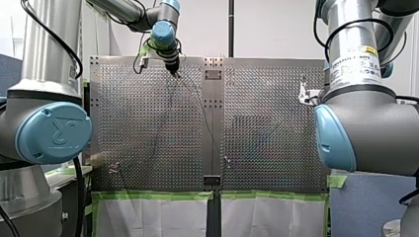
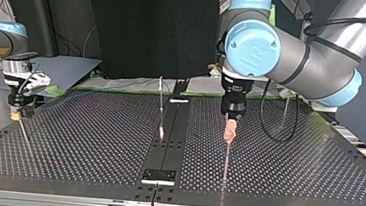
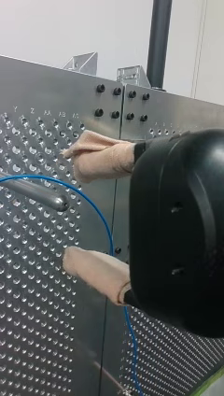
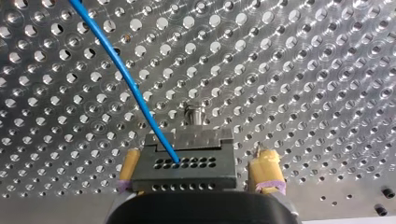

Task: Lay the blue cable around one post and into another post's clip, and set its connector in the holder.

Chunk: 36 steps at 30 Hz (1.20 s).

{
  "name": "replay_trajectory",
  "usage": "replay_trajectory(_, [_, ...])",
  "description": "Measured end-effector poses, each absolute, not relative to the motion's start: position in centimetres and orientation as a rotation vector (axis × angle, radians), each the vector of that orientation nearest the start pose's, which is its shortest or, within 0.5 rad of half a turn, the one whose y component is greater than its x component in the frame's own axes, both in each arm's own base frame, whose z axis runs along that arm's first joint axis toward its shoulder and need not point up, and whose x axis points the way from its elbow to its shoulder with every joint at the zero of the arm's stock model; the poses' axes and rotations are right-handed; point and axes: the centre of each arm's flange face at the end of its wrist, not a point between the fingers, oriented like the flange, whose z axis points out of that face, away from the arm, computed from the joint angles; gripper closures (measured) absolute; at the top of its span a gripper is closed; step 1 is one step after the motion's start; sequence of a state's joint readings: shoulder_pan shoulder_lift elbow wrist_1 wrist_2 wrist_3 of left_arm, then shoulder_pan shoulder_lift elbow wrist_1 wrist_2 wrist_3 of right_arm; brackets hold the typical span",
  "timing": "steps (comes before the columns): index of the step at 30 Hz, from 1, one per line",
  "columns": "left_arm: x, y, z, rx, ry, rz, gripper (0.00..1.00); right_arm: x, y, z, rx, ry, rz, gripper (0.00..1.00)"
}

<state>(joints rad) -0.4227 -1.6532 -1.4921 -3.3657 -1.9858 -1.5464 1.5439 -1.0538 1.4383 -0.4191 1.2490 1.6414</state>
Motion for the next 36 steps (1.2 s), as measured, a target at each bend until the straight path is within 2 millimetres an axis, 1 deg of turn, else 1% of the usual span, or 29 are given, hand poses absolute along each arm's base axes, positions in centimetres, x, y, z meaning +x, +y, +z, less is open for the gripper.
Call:
replay_trajectory(9, [41.19, -28.54, 46.7, 0.077, 1.777, 0.094, 0.0, 14.71, -67.55, 28.92, 1.375, -1.082, 1.485, 0.0])
replay_trajectory(18, [41.22, -28.19, 46.73, 0.012, 1.775, 0.087, 0.0, 14.78, -67.53, 28.93, 1.376, -1.081, 1.486, 0.0])
replay_trajectory(36, [41.24, -28.11, 46.72, 0.008, 1.775, 0.094, 0.0, 14.69, -67.54, 29.0, 1.374, -1.081, 1.485, 0.0])
